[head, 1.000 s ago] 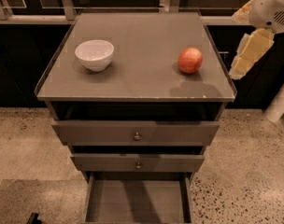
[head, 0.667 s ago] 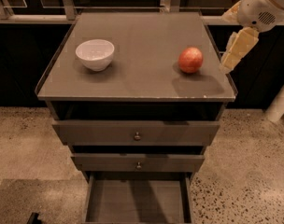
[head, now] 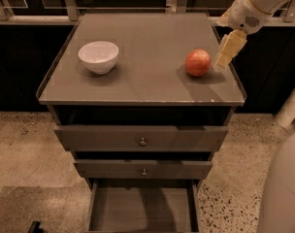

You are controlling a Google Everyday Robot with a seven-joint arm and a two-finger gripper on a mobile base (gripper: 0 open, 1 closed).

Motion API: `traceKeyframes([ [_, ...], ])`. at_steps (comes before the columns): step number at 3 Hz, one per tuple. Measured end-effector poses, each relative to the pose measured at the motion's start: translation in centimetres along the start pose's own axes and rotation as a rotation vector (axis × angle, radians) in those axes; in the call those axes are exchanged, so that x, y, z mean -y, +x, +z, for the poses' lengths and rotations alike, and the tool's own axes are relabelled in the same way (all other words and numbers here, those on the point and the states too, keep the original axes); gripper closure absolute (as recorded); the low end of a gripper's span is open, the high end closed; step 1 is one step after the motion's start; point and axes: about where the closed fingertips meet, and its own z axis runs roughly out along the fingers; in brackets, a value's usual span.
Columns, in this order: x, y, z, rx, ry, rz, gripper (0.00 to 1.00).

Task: Place apple into bottom drawer

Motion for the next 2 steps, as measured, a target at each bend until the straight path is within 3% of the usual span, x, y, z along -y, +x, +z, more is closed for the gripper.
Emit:
traceKeyframes([
  [2, 2.2, 1.1, 5.4, -0.005, -0.064, 0.064, 0.00],
])
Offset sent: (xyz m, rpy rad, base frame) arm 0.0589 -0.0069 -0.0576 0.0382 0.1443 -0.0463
